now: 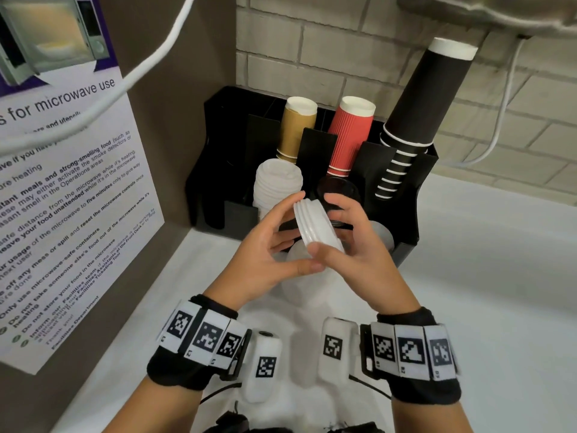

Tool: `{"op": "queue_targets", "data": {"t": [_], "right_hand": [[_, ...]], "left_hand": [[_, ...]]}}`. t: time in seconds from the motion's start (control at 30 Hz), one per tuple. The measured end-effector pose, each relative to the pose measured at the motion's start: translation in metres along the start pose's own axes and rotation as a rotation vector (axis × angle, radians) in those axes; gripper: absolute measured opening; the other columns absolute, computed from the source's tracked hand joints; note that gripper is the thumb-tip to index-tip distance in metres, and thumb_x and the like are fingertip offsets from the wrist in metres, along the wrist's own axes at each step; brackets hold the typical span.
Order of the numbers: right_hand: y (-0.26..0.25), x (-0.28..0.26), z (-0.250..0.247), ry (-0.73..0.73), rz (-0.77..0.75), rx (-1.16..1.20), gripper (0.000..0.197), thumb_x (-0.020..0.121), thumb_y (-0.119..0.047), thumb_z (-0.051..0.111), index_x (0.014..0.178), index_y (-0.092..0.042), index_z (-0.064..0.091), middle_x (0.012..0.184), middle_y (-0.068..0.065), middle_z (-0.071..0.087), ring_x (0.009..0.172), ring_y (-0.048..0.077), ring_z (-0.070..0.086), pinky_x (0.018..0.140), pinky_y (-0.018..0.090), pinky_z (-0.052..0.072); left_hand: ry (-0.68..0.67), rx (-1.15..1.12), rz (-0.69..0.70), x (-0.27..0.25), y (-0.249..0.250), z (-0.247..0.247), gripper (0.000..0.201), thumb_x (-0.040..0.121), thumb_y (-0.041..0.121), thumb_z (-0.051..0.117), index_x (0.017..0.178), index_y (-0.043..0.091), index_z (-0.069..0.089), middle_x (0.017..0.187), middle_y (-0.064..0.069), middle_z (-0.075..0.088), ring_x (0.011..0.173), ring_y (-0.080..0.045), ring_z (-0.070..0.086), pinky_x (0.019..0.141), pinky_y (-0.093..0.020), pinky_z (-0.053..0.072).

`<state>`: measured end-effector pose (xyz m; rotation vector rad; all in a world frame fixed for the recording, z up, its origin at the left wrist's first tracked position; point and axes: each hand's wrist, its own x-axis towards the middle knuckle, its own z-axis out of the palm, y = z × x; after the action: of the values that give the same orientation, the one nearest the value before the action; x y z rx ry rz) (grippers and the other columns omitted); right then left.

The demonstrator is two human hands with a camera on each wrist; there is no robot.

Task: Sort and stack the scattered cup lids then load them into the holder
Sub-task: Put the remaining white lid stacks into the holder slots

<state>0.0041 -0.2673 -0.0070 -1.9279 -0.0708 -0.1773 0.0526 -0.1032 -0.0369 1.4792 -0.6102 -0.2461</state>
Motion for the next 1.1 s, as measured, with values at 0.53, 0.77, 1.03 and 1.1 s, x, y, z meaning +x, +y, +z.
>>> {"op": "queue_targets", "data": {"t": [0.53, 0.77, 1.03, 1.1], "right_hand": [[0.001, -0.006, -0.016, -0.127, -0.032, 0.135, 0.064, 0.071, -0.032, 0.081, 0.127, -0.042, 0.051, 0.121, -0.004, 0.062, 0.111, 0.014, 0.062, 0.082, 0.029, 0.056], [0.002, -0.011, -0.019, 0.001, -0.133, 0.084, 0.059, 0.069, -0.027, 0.082, 0.118, -0.042, 0.052, 0.115, -0.012, 0.060, 0.099, 0.012, 0.066, 0.073, 0.029, 0.058], [0.019, 0.027, -0.104, 0.293, -0.011, -0.486, 0.067, 0.068, -0.025, 0.082, 0.123, -0.038, 0.045, 0.125, 0.002, 0.040, 0.114, 0.020, 0.048, 0.098, 0.038, 0.046], [0.029, 0.035, -0.107, 0.182, 0.078, -0.622, 0.071, 0.064, -0.028, 0.082, 0.123, -0.039, 0.045, 0.124, 0.004, 0.040, 0.114, 0.025, 0.048, 0.101, 0.046, 0.042]], "left_hand": [[-0.095, 0.060, -0.022, 0.002, 0.005, -0.001, 0.109, 0.061, 0.023, 0.092, 0.150, 0.035, 0.032, 0.148, 0.008, 0.043, 0.121, -0.017, 0.060, 0.107, -0.044, 0.046], [-0.083, 0.090, 0.010, 0.003, -0.002, -0.002, 0.096, 0.067, 0.032, 0.088, 0.146, 0.040, 0.033, 0.146, 0.012, 0.045, 0.129, -0.005, 0.051, 0.105, -0.022, 0.043], [0.172, 0.093, 0.063, 0.004, -0.004, -0.021, 0.036, 0.078, 0.036, 0.069, 0.113, 0.039, 0.060, 0.124, 0.008, 0.057, 0.113, -0.007, 0.059, 0.093, -0.026, 0.050], [0.175, 0.082, 0.066, 0.004, -0.007, -0.022, 0.033, 0.080, 0.036, 0.071, 0.112, 0.037, 0.061, 0.122, 0.005, 0.057, 0.112, -0.008, 0.059, 0.089, -0.021, 0.050]]}}
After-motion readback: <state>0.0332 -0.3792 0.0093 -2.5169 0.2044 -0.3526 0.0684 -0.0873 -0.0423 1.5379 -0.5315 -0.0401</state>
